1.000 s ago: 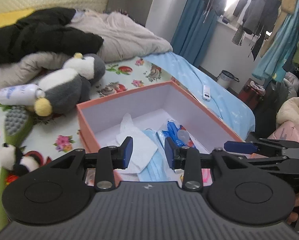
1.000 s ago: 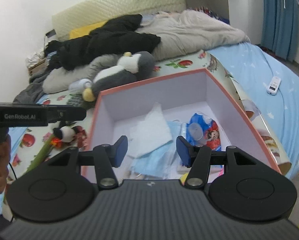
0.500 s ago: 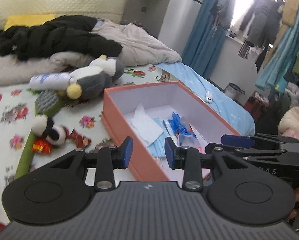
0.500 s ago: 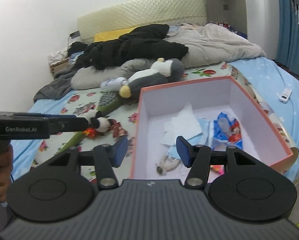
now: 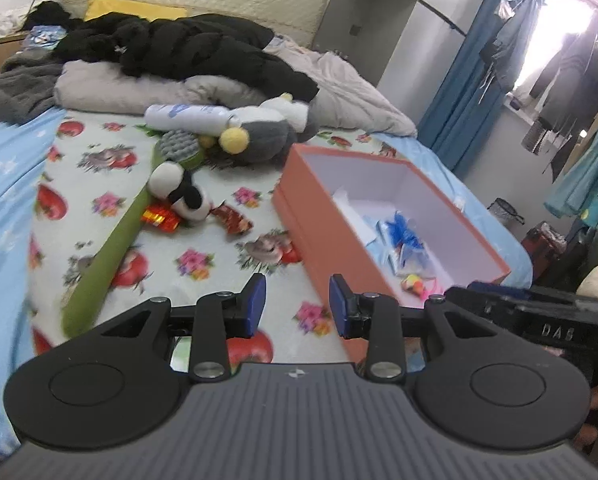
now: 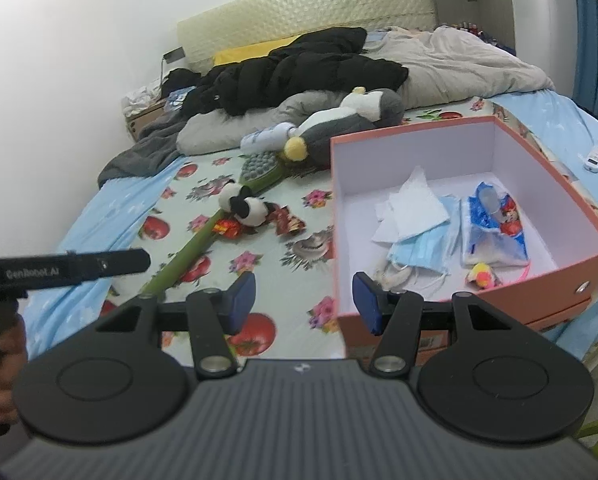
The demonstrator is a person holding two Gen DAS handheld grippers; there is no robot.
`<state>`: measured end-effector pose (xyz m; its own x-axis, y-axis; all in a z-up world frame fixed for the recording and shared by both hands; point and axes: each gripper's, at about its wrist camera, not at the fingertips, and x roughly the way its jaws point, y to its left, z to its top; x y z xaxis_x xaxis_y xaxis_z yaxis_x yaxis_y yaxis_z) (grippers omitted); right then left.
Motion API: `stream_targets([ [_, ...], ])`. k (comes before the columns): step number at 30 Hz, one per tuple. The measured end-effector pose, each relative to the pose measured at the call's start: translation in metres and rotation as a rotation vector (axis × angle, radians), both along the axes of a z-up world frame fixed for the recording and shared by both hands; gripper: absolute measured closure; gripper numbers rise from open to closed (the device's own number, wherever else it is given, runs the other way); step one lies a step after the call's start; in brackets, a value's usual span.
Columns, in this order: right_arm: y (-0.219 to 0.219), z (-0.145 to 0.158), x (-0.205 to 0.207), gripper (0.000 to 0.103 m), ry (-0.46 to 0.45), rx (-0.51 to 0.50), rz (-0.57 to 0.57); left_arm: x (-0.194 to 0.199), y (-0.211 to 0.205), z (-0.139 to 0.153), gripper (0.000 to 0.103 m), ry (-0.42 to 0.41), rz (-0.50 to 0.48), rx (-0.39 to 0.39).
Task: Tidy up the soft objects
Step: 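Withdraw both open grippers from the box toward the candy wrapper, then lower right gripper onto red candy wrapper while left lowers onto clear plastic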
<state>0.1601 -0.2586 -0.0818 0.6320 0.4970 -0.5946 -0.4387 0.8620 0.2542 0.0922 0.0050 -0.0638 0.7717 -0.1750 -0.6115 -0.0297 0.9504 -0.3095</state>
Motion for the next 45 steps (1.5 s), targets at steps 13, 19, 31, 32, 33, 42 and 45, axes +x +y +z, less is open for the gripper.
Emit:
stream_targets([
  [13, 0.025, -0.023, -0.025, 0.046, 0.048, -0.026, 0.064, -0.040, 0.020, -0.043, 0.056, 0.081, 0.135, -0.025],
  [19, 0.046, -0.034, -0.003, 0.046, 0.052, -0.039, 0.067, -0.012, 0.036, -0.068, 0.050, 0.129, 0.152, -0.005],
  [31, 0.116, -0.063, 0.069, 0.047, 0.026, -0.091, 0.109, 0.048, 0.085, -0.129, 0.050, 0.247, 0.212, -0.087],
  [32, 0.120, -0.065, 0.075, 0.047, 0.028, -0.096, 0.108, 0.052, 0.089, -0.132, 0.050, 0.254, 0.219, -0.100],
  [33, 0.125, -0.067, 0.081, 0.047, 0.030, -0.100, 0.108, 0.055, 0.092, -0.136, 0.050, 0.259, 0.224, -0.109],
  [42, 0.165, -0.091, 0.140, 0.047, 0.029, -0.150, 0.088, 0.083, 0.109, -0.161, 0.050, 0.286, 0.211, -0.177],
  [45, 0.178, -0.100, 0.158, 0.047, 0.032, -0.159, 0.085, 0.091, 0.115, -0.167, 0.051, 0.301, 0.213, -0.187],
])
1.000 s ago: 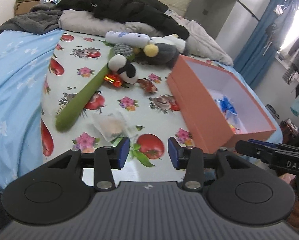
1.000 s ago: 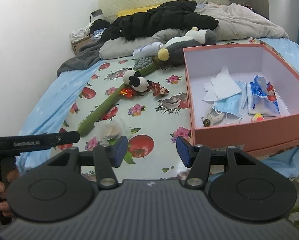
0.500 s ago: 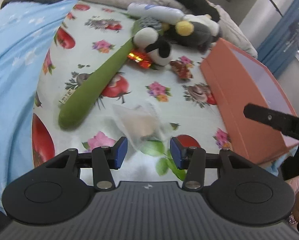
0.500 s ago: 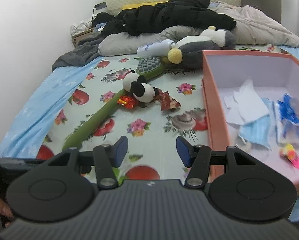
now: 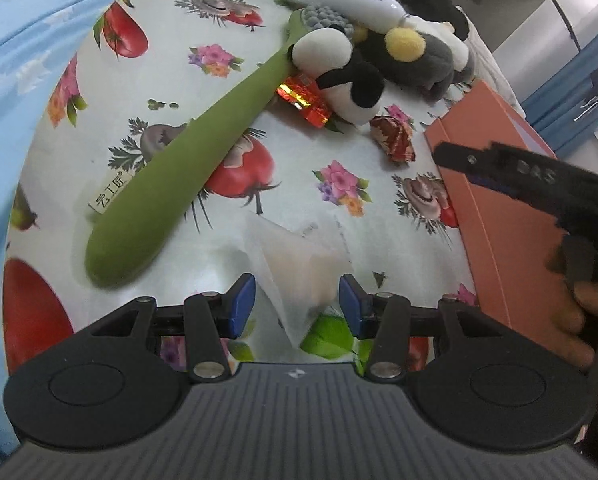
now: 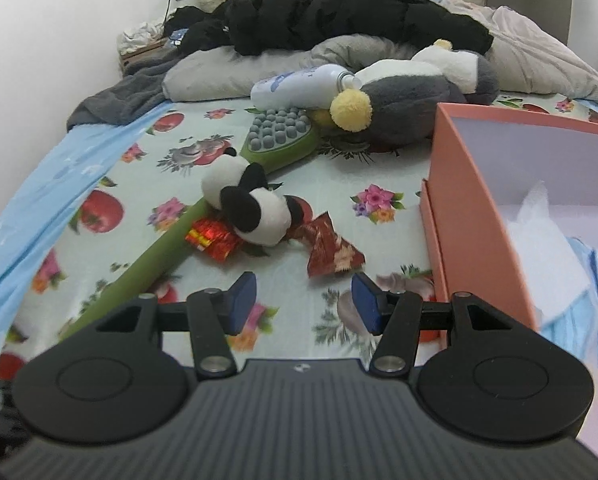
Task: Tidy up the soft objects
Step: 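Lower right gripper onto red candy wrapper while left lowers onto clear plastic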
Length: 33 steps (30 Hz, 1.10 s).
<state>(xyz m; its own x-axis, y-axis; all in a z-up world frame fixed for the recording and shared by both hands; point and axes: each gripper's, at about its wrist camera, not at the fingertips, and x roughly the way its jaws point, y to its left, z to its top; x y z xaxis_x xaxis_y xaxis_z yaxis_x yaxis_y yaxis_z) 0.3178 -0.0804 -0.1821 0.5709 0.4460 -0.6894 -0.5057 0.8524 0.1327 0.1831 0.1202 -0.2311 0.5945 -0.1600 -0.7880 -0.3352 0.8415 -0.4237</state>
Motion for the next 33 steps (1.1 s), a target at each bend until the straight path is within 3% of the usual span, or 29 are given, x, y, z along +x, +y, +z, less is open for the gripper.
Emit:
stream_targets([
  [15, 0.041, -0.044, 0.059, 0.047, -0.035, -0.082, -0.029, 0.024, 0.011, -0.005, 0.052, 0.001, -0.043, -0.049],
  [18, 0.045, -0.050, 0.064, 0.048, -0.039, -0.101, -0.012, 0.024, 0.006, -0.005, 0.058, 0.003, -0.060, -0.041],
  [23, 0.047, -0.055, 0.064, 0.062, -0.032, -0.134, 0.000, 0.026, -0.004, -0.003, 0.064, 0.012, -0.077, -0.012],
  [33, 0.038, -0.039, 0.039, 0.065, -0.066, -0.119, 0.014, 0.014, -0.015, 0.009, 0.079, -0.008, -0.030, 0.043],
])
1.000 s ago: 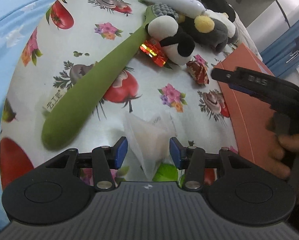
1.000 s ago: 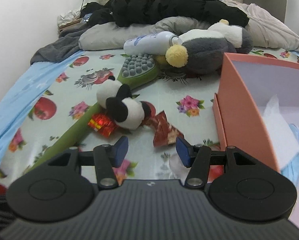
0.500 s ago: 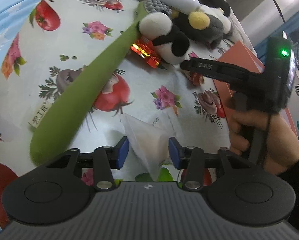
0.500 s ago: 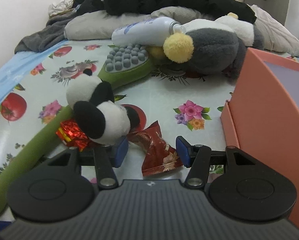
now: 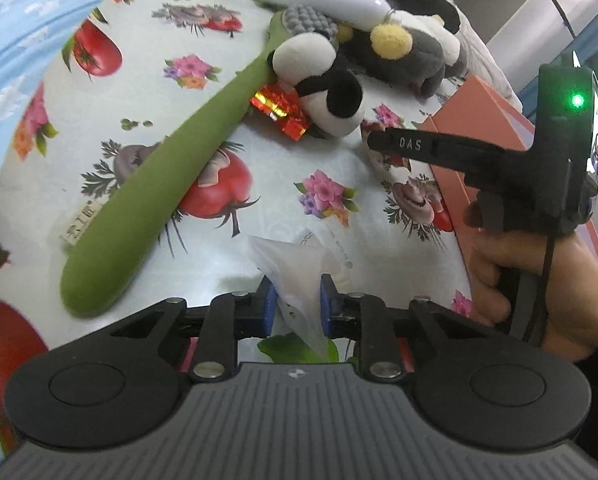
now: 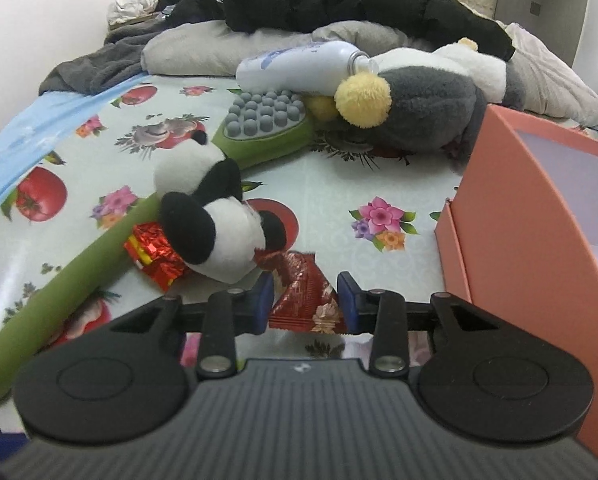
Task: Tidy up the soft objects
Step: 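Lower right gripper onto red candy wrapper while left lowers onto clear plastic, then close right gripper on candy wrapper while left closes on clear plastic, lift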
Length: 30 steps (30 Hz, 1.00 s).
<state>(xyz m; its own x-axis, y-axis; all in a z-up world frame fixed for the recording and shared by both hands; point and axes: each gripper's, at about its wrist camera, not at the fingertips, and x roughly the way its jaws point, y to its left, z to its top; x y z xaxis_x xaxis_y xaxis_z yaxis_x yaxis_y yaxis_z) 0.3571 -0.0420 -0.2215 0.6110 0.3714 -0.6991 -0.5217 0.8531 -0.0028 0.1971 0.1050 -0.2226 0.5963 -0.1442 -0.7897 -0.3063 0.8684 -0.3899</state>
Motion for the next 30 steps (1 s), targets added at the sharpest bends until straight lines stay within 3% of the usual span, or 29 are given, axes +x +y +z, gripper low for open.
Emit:
stream_targets([
  [2, -0.003, 0.004, -0.008, 0.073, -0.006, -0.002, 0.006, -0.006, -0.001, 0.004, 0.080, -0.007, 0.012, -0.007],
  [18, -0.036, 0.025, -0.084, 0.075, 0.006, -0.004, 0.023, -0.062, -0.011, 0.027, 0.084, -0.064, 0.054, 0.025],
  [30, -0.064, 0.061, -0.132, 0.075, -0.045, 0.013, -0.012, -0.077, -0.020, 0.057, 0.084, -0.118, 0.012, 0.030],
])
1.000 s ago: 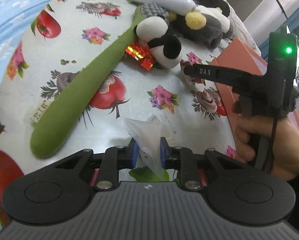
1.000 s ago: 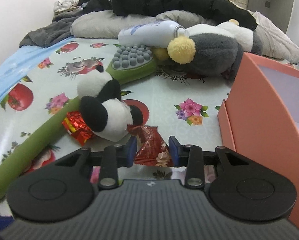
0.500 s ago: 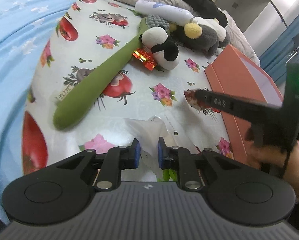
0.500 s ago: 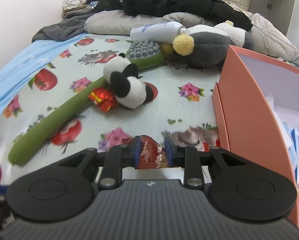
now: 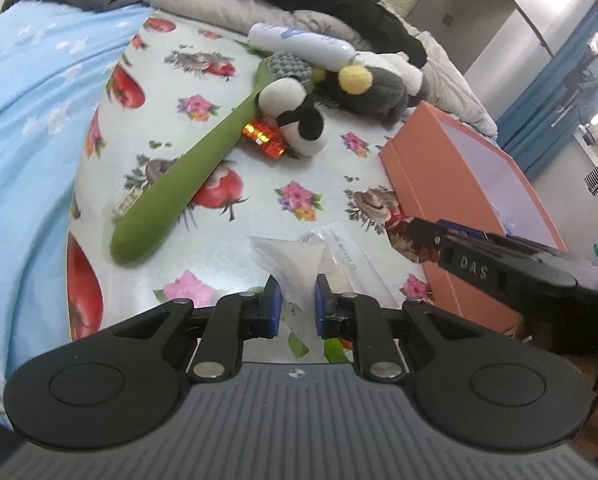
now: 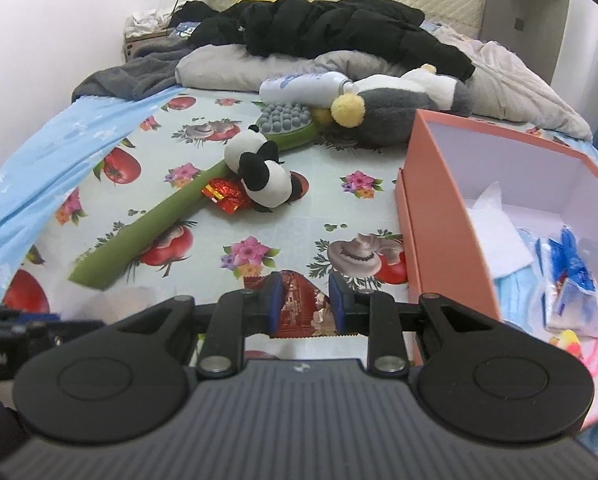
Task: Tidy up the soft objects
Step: 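Close right gripper on candy wrapper while left closes on clear plastic, lift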
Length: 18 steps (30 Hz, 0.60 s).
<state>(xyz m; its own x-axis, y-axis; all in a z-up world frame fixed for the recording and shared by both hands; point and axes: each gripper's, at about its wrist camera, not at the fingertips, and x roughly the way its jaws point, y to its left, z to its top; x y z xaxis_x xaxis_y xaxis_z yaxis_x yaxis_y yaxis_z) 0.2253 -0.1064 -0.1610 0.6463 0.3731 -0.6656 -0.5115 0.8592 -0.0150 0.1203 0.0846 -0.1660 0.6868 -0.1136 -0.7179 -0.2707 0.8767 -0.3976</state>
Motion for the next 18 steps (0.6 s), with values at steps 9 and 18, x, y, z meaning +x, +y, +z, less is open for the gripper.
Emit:
stream_targets([
  [9, -0.023, 0.028, -0.015, 0.075, -0.049, 0.030, -0.038, 0.004, -0.011, 0.034, 0.084, -0.062, -0.040, 0.027],
  [18, -0.053, 0.054, -0.033, 0.078, -0.096, 0.067, -0.076, 0.001, -0.035, 0.059, 0.084, -0.116, -0.082, 0.036],
])
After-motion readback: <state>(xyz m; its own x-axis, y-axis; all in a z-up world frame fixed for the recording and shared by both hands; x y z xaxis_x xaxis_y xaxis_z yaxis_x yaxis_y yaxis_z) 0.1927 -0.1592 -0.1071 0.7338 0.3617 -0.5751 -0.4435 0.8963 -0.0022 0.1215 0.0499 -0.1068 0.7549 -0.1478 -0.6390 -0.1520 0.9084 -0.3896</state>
